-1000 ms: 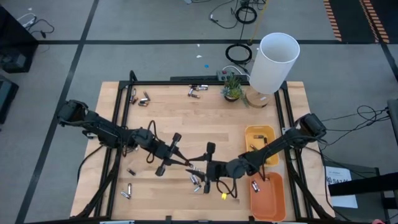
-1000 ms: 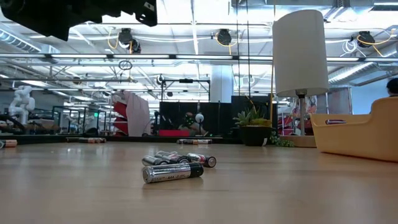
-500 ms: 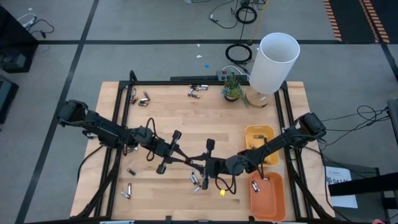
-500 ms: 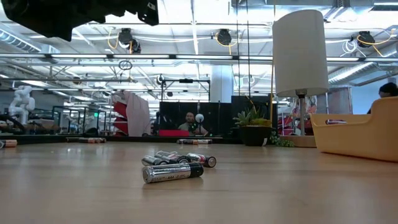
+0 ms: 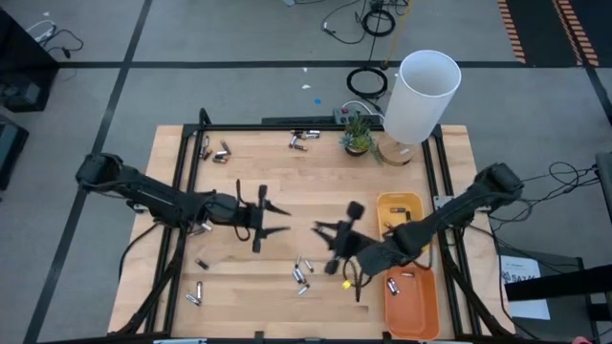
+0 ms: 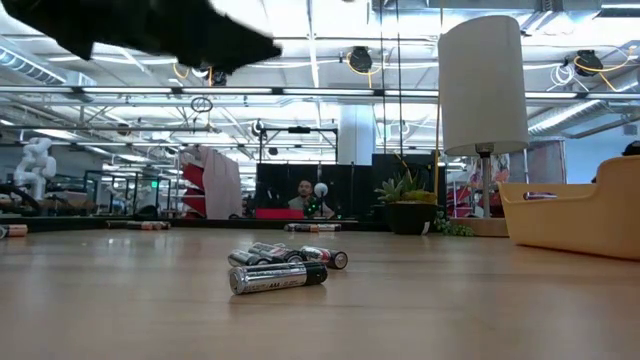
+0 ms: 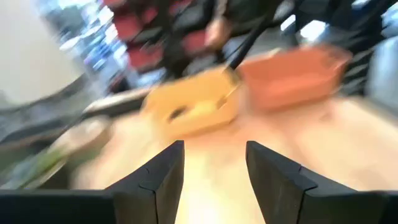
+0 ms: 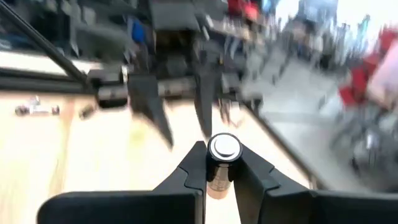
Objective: Sort batteries
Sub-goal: Put the brown battery into the yellow bin
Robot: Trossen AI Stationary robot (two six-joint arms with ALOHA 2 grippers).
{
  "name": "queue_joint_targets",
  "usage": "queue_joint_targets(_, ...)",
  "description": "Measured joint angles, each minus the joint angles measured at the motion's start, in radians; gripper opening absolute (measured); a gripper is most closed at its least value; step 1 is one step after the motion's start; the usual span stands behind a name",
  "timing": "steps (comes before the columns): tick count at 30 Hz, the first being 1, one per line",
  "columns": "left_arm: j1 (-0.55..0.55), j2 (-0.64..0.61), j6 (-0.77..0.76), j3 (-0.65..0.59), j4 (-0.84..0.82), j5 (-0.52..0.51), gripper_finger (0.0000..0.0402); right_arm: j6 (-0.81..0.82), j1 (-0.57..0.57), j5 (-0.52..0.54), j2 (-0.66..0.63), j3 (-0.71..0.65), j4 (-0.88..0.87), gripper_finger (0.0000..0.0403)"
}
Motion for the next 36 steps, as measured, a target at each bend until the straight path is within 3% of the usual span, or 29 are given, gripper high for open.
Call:
queue_joint_targets(5,0.001,-0.098,-0.002,0.0,-0.184,-0.128,0.0184,0.569,0.001,-0.046,-0.105,0.0,-0.617,0.0031)
queue_joint_targets(9,0.0,-0.131,-0.01,0.0,-0.214,-0.13,0.0185,0.959,-0.02,-0.205,-0.123,0.0,-1.035,0.0031)
queue_joint_targets(13,0.0,-0.134,-0.01,0.0,-0.22,-0.13,0.0185,1.163,-0.055,-0.411,-0.117,-0.001,-1.302,0.0031)
queue_joint_targets(23,0.0,-0.134,-0.01,0.0,-0.228,-0.13,0.0185,1.117,-0.127,-0.692,-0.116,-0.059,-1.378,0.0031)
queue_joint_targets(31,0.0,-0.134,-0.01,0.0,-0.232,-0.13,0.0185,1.104,-0.174,-0.803,-0.116,-0.139,-1.371,0.0032)
queue_joint_targets(36,0.0,-0.134,-0.01,0.0,-0.233,-0.13,0.0185,1.112,-0.184,-0.803,-0.116,-0.188,-1.359,0.0077)
